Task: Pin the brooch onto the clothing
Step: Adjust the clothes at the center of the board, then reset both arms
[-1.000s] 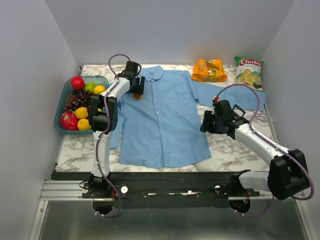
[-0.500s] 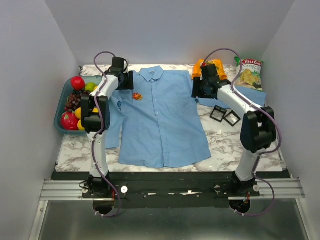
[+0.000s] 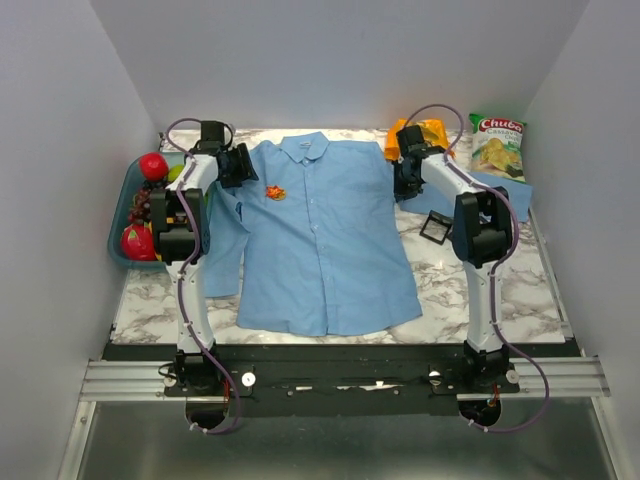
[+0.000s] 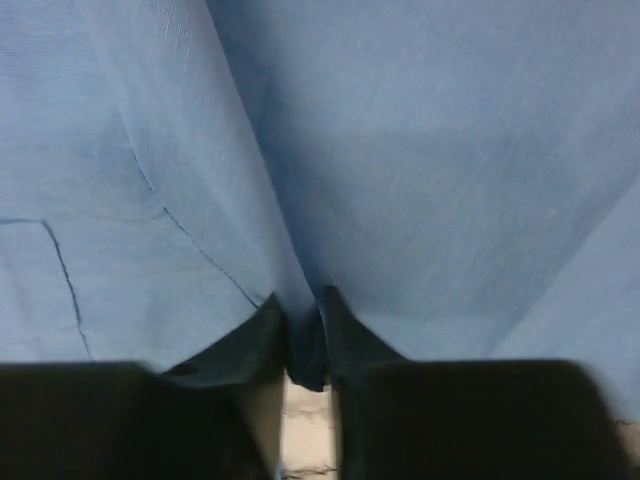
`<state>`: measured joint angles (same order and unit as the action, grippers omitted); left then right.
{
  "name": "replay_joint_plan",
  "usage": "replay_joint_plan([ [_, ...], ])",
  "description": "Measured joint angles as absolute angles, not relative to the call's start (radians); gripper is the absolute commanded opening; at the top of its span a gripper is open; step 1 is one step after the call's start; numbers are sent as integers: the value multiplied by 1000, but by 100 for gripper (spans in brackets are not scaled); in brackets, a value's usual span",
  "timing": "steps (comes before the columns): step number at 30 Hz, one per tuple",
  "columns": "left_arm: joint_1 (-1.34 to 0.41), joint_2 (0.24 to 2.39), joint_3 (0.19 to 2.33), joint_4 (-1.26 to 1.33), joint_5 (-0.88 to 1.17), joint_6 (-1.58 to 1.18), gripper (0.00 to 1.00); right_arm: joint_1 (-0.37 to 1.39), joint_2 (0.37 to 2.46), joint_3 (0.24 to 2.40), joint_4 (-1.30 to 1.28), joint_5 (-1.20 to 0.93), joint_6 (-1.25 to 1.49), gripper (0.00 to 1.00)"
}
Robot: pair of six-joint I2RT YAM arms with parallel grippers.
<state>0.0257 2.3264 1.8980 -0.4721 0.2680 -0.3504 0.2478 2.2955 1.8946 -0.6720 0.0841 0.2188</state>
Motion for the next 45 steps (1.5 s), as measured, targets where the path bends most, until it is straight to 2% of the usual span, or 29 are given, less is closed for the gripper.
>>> replay_joint_plan([
  [3,32,2323,1871,-435,285,-367,65,231,2302,1895,-696,79,221,1],
  [11,42,2298,1799,-341,329,-398,65,168,2302,1912,-706,37,234,1],
  [13,43,2298,1797,-337,335,-405,65,162,2302,1918,-706,33,234,6],
  [14,43,2298,1796,-334,337,-405,67,162,2302,1920,-707,33,234,12],
  [15,44,2296,1792,-329,341,-406,69,163,2302,1922,-708,33,234,23],
  [19,42,2286,1778,-312,358,-401,80,162,2301,1922,-709,21,228,42],
  [21,39,2276,1768,-307,360,-398,87,160,2294,1919,-705,4,220,53],
  [22,36,2270,1761,-305,361,-392,99,159,2285,1911,-701,-6,218,55],
  [24,28,2255,1748,-301,362,-378,99,157,2252,1887,-695,-25,208,66],
  [26,15,2230,1735,-302,354,-367,99,157,2202,1853,-683,-46,208,73],
  [34,-4,2012,1671,-284,321,-304,99,125,1931,1711,-581,-149,213,75],
  [41,-33,1580,1410,-195,224,-244,99,11,1624,1394,-443,-192,259,76],
  [45,-36,1267,1205,-159,130,-244,99,12,1395,1192,-374,-192,275,76],
])
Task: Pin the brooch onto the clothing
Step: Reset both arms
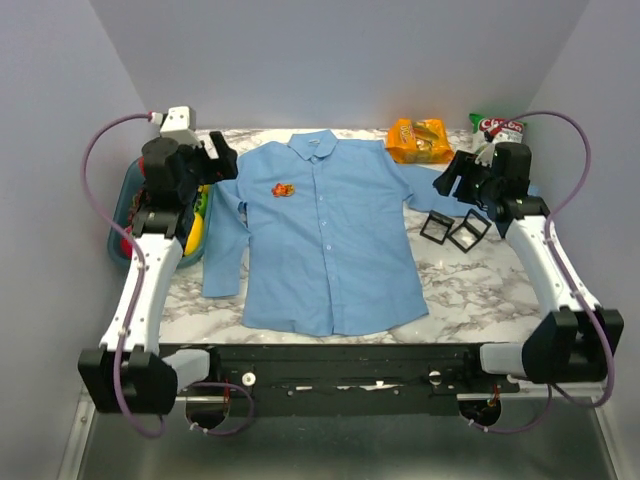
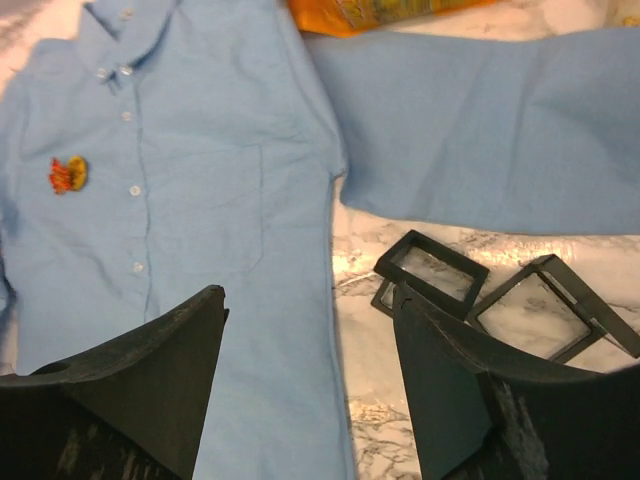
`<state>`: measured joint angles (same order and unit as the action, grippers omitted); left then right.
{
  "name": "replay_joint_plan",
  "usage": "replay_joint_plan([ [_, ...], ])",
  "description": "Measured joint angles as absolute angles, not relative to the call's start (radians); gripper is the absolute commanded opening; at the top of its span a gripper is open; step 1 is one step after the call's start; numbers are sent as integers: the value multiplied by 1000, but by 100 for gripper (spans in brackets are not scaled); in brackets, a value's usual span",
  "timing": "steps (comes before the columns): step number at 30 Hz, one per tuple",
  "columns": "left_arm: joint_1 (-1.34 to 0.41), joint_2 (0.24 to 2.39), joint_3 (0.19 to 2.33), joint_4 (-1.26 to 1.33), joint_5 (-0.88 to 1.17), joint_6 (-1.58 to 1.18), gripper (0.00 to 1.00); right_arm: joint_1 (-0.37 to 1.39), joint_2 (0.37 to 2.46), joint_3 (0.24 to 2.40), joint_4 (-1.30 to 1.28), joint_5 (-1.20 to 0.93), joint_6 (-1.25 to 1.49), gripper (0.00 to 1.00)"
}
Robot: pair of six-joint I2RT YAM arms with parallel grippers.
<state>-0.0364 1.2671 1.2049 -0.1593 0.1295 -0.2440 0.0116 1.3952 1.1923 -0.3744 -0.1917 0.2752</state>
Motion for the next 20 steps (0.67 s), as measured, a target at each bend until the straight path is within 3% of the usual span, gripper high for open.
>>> replay_joint_plan([
  [8,-33,917,1002,-222,62,-266,99,19,1051,912,-225,-191,282,77],
  [20,-33,781,856,-320,4,-314,99,19,965,803,-195,-193,275,78],
])
